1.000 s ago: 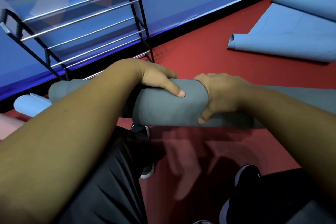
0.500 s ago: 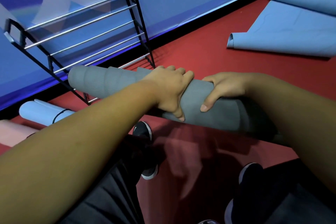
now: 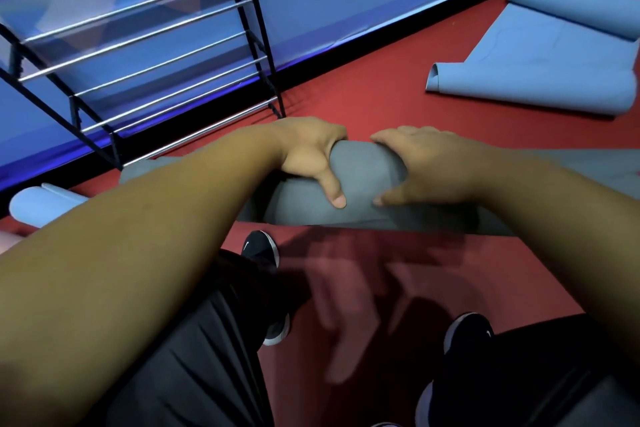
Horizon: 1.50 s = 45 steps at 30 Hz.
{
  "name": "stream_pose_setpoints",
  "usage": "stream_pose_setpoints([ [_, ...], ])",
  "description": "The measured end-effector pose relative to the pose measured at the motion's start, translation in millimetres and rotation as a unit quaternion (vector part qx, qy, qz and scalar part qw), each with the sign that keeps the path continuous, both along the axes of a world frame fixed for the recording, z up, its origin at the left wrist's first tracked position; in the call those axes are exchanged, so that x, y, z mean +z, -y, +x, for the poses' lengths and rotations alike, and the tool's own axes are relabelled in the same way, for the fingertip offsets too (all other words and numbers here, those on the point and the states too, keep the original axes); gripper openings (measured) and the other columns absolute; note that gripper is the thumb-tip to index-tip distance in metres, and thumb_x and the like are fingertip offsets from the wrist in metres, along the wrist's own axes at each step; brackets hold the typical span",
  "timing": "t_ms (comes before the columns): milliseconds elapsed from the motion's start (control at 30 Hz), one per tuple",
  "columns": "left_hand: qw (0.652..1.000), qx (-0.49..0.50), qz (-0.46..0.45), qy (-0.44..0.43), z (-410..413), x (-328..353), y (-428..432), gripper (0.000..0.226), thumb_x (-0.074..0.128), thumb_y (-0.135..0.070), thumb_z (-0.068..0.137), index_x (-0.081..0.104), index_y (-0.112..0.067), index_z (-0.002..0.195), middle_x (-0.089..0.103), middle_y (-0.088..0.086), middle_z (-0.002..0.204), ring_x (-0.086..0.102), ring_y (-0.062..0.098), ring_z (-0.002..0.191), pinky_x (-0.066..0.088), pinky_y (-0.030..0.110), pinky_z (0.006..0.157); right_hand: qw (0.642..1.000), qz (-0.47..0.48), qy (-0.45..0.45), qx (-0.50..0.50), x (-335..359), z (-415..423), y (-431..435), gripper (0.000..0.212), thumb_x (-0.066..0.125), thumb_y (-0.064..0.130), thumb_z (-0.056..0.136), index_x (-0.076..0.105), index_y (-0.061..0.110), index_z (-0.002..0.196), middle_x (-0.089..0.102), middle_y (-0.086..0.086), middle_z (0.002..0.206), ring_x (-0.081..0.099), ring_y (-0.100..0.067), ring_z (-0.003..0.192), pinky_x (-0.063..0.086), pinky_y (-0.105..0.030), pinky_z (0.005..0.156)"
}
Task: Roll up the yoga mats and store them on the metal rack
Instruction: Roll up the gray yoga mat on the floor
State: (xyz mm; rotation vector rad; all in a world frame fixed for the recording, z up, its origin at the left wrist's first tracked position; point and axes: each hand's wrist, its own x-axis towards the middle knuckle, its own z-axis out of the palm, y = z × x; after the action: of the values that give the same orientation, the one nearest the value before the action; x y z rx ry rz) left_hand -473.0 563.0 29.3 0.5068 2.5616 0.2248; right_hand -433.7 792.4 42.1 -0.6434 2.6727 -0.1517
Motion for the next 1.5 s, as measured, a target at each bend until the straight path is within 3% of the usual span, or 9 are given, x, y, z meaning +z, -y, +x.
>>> stream_pose_setpoints([
  [133,0.994,0.055,0.078,0.050,-6.4,3.2,11.1,0.075,0.099,-0.065,0.044,0.067,-0.032,0.103,0.076,-0.013,0.098,0.073,0.014,0.092,0.062,0.043,0.089,0.989,0.087,-0.117,0.039,-11.2,20.4,2.1,0.156,0.083,0.087,0.052,-0.002,0.031,0.171,0.016,-0.006,0.174,0.026,-0.038,0.156,0.020,-0.061,0.128],
  [233,0.981,0.082,0.130,0.117,-5.3,0.8,17.1,0.068,0.102,-0.050,0.054,0.069,-0.026,0.109,0.081,-0.006,0.100,0.079,0.020,0.093,0.064,0.050,0.091,0.974,0.086,-0.202,0.056,-25.6,25.6,1.1,0.168,0.090,0.082,0.040,0.002,0.025,0.172,0.019,-0.017,0.175,0.033,-0.046,0.153,0.022,-0.068,0.124],
  [433,0.969,0.098,0.140,0.177,2.1,-4.3,16.9,0.062,0.101,-0.040,0.065,0.070,-0.021,0.115,0.082,0.001,0.103,0.081,0.025,0.094,0.065,0.049,0.089,0.966,0.112,-0.226,0.052,-28.3,26.8,5.3,0.145,0.079,0.086,0.047,0.025,0.021,0.165,0.052,-0.003,0.145,0.053,-0.034,0.120,0.043,-0.051,0.100],
  [667,0.967,0.111,0.107,0.201,12.5,-5.5,15.4,0.070,0.094,-0.057,0.072,0.065,-0.027,0.129,0.078,-0.003,0.118,0.078,0.017,0.101,0.064,0.044,0.094,0.992,0.091,-0.084,0.034,-18.1,10.4,9.8,0.119,0.080,0.087,0.043,0.040,0.040,0.145,0.052,0.010,0.130,0.047,-0.028,0.119,0.044,-0.054,0.099],
  [933,0.995,-0.030,-0.085,0.047,28.7,-5.8,-7.6,0.126,0.090,-0.085,0.042,0.040,-0.032,0.146,0.056,-0.008,0.135,0.061,0.021,0.119,0.053,0.043,0.101,0.997,-0.014,0.074,-0.031,-14.3,-11.4,9.8,0.105,0.093,0.077,0.041,0.060,0.040,0.133,0.067,0.016,0.113,0.065,-0.015,0.103,0.058,-0.042,0.093],
  [1133,0.987,-0.033,-0.105,-0.114,32.8,-25.5,-13.1,0.104,0.087,-0.082,0.046,0.046,-0.027,0.125,0.059,-0.004,0.119,0.059,0.025,0.106,0.048,0.040,0.082,0.995,-0.013,0.072,-0.064,-18.5,-21.3,7.4,0.108,0.093,0.074,0.046,0.058,0.037,0.141,0.069,0.012,0.121,0.065,-0.017,0.108,0.056,-0.042,0.098],
  [1267,0.984,0.023,-0.087,-0.154,26.7,-28.3,-2.3,0.100,0.088,-0.079,0.047,0.047,-0.025,0.121,0.059,-0.001,0.123,0.058,0.030,0.112,0.051,0.044,0.084,0.996,0.006,-0.070,-0.057,-16.8,-23.4,15.7,0.120,0.083,0.080,0.060,0.041,0.030,0.160,0.054,0.002,0.149,0.045,-0.031,0.135,0.037,-0.047,0.114],
  [1367,0.979,0.090,-0.067,-0.173,19.7,-24.6,8.5,0.102,0.088,-0.078,0.049,0.046,-0.022,0.123,0.055,0.003,0.132,0.054,0.034,0.120,0.051,0.051,0.092,0.978,-0.091,-0.138,-0.125,-8.1,-23.3,23.6,0.090,0.082,0.061,0.079,0.047,0.025,0.154,0.048,-0.005,0.146,0.040,-0.034,0.137,0.034,-0.045,0.116],
  [1500,0.966,0.175,-0.035,-0.189,6.3,-14.8,24.6,0.107,0.087,-0.082,0.047,0.045,-0.021,0.124,0.054,0.005,0.136,0.051,0.037,0.127,0.051,0.058,0.100,0.892,-0.268,-0.144,-0.333,1.0,-26.0,34.2,0.036,0.070,0.046,0.083,0.062,0.013,0.094,0.066,-0.010,0.102,0.062,-0.036,0.110,0.050,-0.042,0.094],
])
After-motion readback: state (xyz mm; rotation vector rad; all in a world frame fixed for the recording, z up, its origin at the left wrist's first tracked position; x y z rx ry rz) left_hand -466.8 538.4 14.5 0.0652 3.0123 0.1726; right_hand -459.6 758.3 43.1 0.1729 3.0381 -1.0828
